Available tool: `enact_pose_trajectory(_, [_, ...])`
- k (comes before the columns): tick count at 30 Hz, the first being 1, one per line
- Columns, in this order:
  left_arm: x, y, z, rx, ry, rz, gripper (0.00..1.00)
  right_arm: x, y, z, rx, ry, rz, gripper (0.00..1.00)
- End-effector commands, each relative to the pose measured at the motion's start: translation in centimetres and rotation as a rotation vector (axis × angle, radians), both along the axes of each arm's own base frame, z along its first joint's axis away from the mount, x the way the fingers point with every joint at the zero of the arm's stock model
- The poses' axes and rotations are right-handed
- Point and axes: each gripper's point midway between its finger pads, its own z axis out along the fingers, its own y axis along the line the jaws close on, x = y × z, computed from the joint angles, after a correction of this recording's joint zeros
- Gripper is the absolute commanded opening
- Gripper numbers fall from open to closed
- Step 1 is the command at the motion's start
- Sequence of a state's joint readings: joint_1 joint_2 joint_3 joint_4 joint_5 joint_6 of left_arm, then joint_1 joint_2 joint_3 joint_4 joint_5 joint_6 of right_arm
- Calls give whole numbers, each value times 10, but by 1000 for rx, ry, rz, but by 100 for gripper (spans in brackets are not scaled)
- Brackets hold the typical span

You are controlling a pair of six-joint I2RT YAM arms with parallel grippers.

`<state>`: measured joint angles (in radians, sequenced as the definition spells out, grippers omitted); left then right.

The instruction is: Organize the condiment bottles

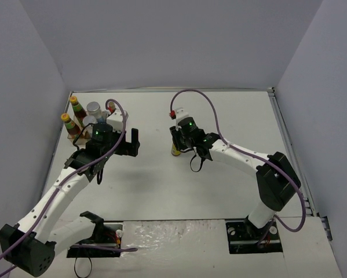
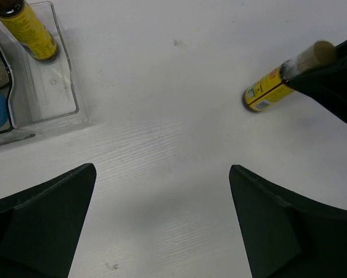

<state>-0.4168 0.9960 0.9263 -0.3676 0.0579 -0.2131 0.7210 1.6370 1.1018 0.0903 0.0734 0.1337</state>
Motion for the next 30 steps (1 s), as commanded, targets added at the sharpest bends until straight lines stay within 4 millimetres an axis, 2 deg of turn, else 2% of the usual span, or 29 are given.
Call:
enact_pose_trajectory(1, [0,6,26,-32,-83,29,97,-3,50,28,68,-68,183,0])
enact_pose_trajectory(4, [-7,10,29,-43,-98,34,97,-8,67,24,56,-59,232,2])
enact_pose_trajectory(9, [-13,10,27,-63,-92,35,97,-12,75,26,63,-50,265,33])
enact_pose_trajectory(10, [-14,10,27,-64,-93,35,97,-12,76,27,64,-51,268,35])
enact_pose_trajectory(16, [-17,10,25,-78,-93,36,97,-17,84,41,81,-64,295,70])
enact_pose_trajectory(19, [-17,6,24,-92,-88,20,97,-18,83,55,95,-82,292,83])
enact_pose_trajectory(24, [-15,-4,22,-122,-78,-8,97,-15,58,69,62,-116,218,95])
enact_pose_trajectory(25, [-13,-8,20,-128,-67,-18,97,-16,44,75,59,-117,193,99])
enact_pose_trajectory(26, [-12,-10,21,-133,-72,-22,97,-17,41,75,55,-114,190,100])
enact_pose_trajectory(30, [-4,-27,23,-138,-77,-64,97,-14,-7,104,84,-156,74,100])
